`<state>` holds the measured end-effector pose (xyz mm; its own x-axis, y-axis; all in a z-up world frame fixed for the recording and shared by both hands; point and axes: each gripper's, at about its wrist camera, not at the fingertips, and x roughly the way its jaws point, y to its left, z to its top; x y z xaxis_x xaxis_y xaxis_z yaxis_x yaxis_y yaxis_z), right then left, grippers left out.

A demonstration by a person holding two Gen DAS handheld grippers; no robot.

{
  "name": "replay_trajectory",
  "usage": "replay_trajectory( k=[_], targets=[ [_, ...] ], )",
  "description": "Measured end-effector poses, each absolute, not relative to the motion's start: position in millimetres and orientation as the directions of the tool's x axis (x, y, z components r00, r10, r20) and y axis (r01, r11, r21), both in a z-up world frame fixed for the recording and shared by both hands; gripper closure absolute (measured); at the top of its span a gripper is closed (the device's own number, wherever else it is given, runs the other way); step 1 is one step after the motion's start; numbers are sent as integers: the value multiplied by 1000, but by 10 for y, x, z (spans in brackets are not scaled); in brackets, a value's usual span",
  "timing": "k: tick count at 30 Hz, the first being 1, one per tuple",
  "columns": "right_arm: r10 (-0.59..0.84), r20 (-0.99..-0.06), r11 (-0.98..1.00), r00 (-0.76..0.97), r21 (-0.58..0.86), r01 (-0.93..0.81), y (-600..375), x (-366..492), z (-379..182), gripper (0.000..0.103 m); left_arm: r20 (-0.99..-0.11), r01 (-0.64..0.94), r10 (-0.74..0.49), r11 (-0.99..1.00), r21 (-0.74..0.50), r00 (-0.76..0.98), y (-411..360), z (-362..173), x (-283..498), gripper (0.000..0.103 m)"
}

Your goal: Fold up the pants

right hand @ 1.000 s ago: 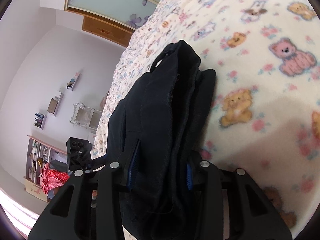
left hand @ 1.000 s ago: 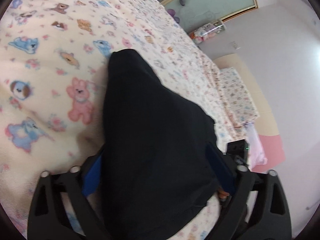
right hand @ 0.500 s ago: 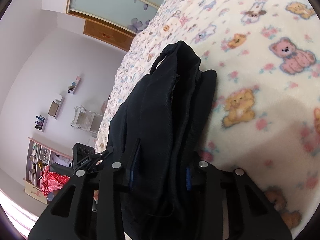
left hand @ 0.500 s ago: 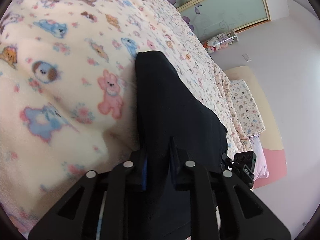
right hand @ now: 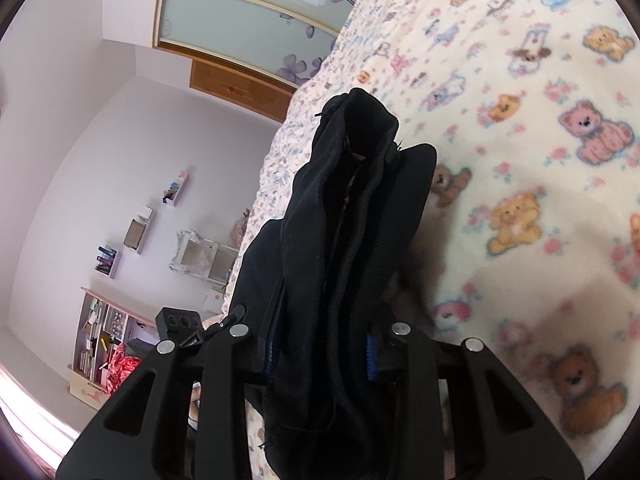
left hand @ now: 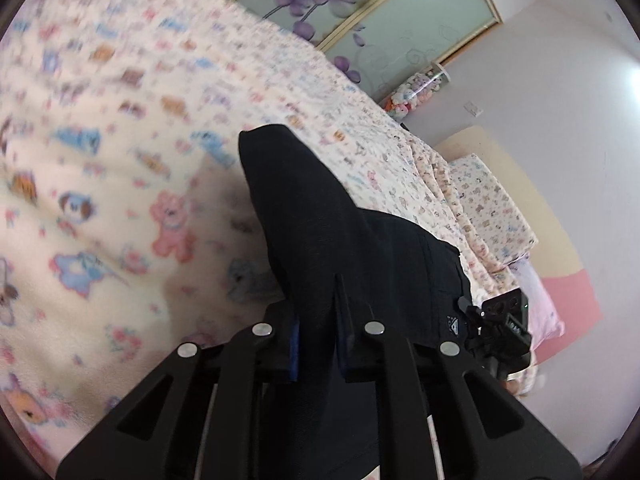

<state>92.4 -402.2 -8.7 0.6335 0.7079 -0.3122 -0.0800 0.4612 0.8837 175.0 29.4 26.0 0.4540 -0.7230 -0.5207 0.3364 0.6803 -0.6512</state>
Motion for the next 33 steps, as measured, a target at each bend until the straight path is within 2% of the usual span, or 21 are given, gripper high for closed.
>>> replay_trajectory(
  k=[7, 13, 17, 20, 24, 29, 32, 33],
  targets=[
    [696, -274, 449, 664, 887, -105, -4110, 947, 38, 70, -493, 377, -721, 683, -626, 487, 20, 466, 1711, 91],
    [652, -222, 440, 725, 889, -124, -4391, 913, 160, 70, -503, 430, -700, 711, -556, 507, -419, 598, 1755, 91],
    [621, -208, 433, 756, 895, -109, -4538, 897, 134, 70, -507, 440, -704, 709, -551, 498, -643, 572, 1866, 91],
    [601, -216, 431, 770, 898, -85, -4612, 918, 52, 70, -526, 442, -686, 727, -525, 503, -778, 492, 1942, 91],
    [569, -269, 414, 777, 910, 12, -4741, 974, -268, 71, -595, 387, -614, 789, -477, 518, -798, 255, 2049, 90],
    [563, -268, 399, 782, 917, 27, -4762, 961, -351, 71, -613, 378, -591, 806, -455, 524, -771, 160, 2072, 90],
    [547, -290, 406, 785, 912, 55, -4753, 943, -397, 70, -615, 367, -582, 813, -452, 532, -772, 142, 2059, 87],
    [539, -305, 405, 785, 911, 75, -4764, 943, -424, 70, -617, 361, -578, 816, -452, 535, -768, 136, 2054, 83]
  ],
)
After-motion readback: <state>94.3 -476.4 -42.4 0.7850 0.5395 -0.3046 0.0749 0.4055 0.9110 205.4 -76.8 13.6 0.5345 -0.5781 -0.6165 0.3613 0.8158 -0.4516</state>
